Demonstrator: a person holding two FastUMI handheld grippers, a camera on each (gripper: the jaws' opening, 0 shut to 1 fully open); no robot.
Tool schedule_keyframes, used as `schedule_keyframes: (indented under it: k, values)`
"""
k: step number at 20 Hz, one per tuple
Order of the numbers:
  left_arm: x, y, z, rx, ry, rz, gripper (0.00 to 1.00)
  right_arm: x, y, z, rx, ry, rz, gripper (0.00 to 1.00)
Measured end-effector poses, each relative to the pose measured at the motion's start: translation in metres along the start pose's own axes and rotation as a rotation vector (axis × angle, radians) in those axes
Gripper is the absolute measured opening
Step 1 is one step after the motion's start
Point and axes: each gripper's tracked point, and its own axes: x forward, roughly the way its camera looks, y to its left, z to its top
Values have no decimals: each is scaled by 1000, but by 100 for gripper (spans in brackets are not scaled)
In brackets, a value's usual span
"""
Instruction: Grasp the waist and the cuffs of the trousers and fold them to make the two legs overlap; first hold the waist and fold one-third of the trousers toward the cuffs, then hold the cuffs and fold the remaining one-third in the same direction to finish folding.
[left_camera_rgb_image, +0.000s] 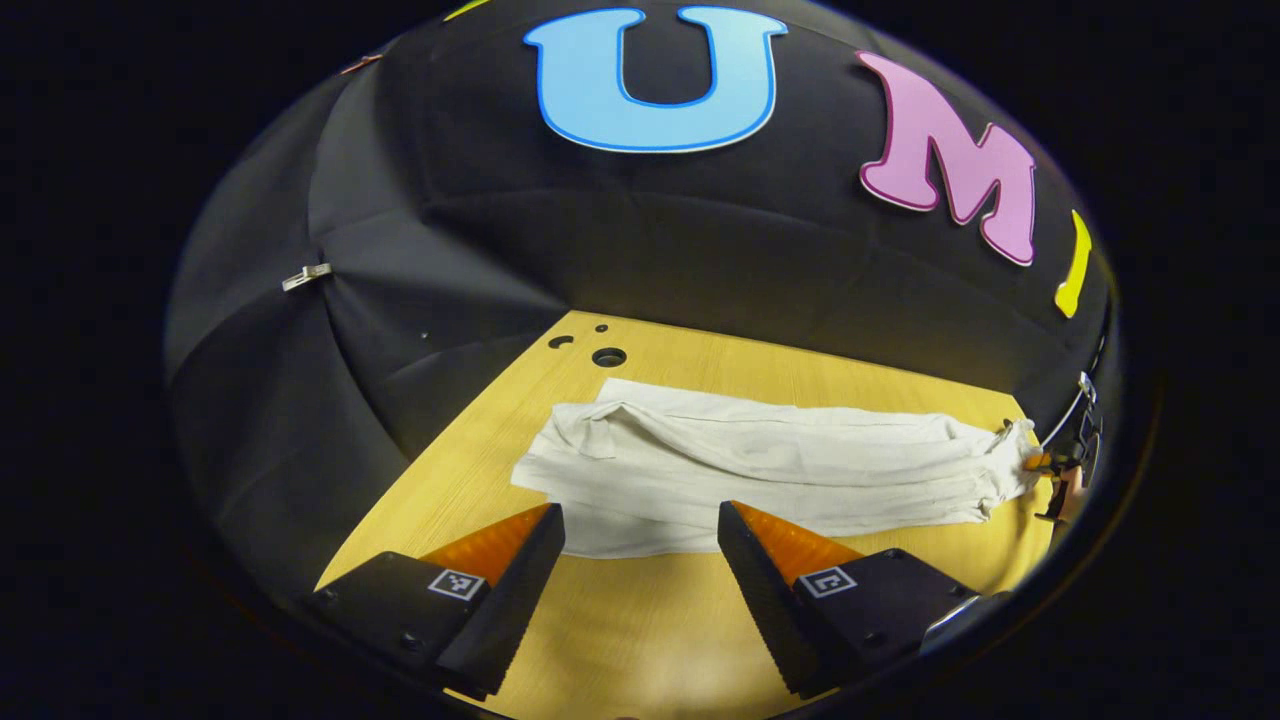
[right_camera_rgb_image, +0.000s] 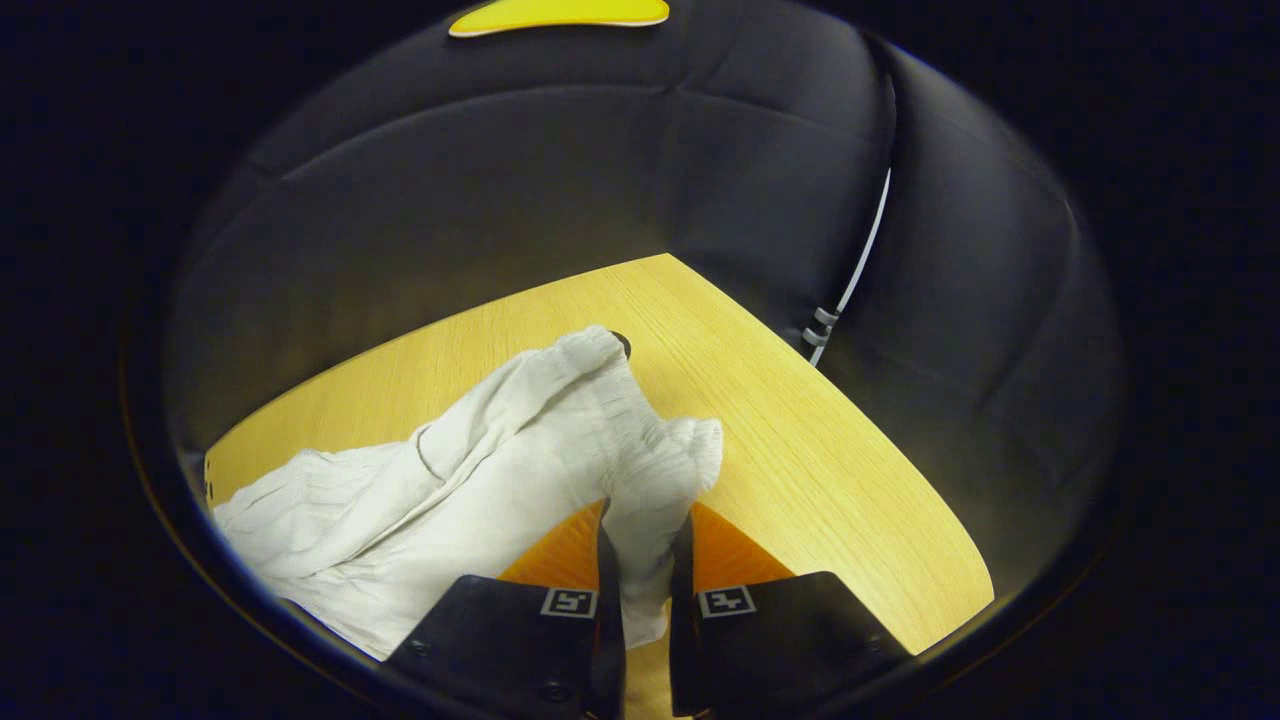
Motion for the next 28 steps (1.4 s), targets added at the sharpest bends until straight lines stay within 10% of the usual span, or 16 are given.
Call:
schedule_keyframes:
  k: [14, 28]
  values:
    - [-49, 2, -14, -111, 8, -6, 96, -111, 83, 102, -212, -275, 228, 22]
    - [-55, 40, 0, 12, -23, 1, 96, -119, 105, 95, -154, -192, 491, 22]
